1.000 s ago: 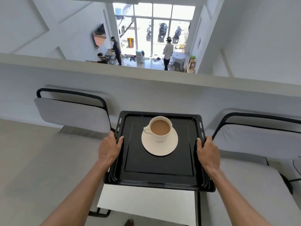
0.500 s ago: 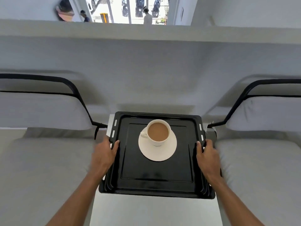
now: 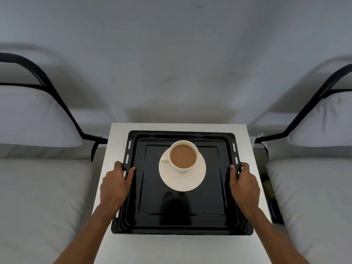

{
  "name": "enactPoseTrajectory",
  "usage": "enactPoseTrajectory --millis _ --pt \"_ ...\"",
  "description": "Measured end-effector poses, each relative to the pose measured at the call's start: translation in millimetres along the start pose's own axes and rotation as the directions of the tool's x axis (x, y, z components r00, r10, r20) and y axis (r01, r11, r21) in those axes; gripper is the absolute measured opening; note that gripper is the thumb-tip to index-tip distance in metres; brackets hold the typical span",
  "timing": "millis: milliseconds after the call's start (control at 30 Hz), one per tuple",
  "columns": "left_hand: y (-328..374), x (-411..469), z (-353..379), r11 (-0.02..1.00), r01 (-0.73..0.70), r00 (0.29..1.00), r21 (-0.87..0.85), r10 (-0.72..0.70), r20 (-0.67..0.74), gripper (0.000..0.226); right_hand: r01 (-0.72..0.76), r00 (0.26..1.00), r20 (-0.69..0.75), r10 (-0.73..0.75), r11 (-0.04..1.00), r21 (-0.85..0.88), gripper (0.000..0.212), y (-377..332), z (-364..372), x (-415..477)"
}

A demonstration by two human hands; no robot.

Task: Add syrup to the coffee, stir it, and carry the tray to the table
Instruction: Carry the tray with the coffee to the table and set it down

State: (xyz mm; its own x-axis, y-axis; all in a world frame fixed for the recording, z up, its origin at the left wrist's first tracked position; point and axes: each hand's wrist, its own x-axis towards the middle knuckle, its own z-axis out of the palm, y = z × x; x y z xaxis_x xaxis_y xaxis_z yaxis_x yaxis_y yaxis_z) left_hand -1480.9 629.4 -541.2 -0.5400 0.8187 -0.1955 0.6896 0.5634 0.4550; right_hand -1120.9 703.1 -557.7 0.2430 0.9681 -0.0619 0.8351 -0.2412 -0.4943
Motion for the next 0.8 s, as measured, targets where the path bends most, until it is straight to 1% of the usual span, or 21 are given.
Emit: enactPoseTrajectory --millis 367,800 --pt "2.7 18.8 13.9 0.999 0.018 0.999 0.037 -0.017 -0.036 0.034 0.023 0.999 -0.039 -0.024 0.999 -0.023 0.030 0.6 22.3 19.0" --pt "1.8 22.4 21.9 0.999 0.000 0.999 0.051 0.003 -0.050 0.036 0.035 0.999 -0.009 -0.036 0.995 -0.097 0.029 4.4 29.5 25.1"
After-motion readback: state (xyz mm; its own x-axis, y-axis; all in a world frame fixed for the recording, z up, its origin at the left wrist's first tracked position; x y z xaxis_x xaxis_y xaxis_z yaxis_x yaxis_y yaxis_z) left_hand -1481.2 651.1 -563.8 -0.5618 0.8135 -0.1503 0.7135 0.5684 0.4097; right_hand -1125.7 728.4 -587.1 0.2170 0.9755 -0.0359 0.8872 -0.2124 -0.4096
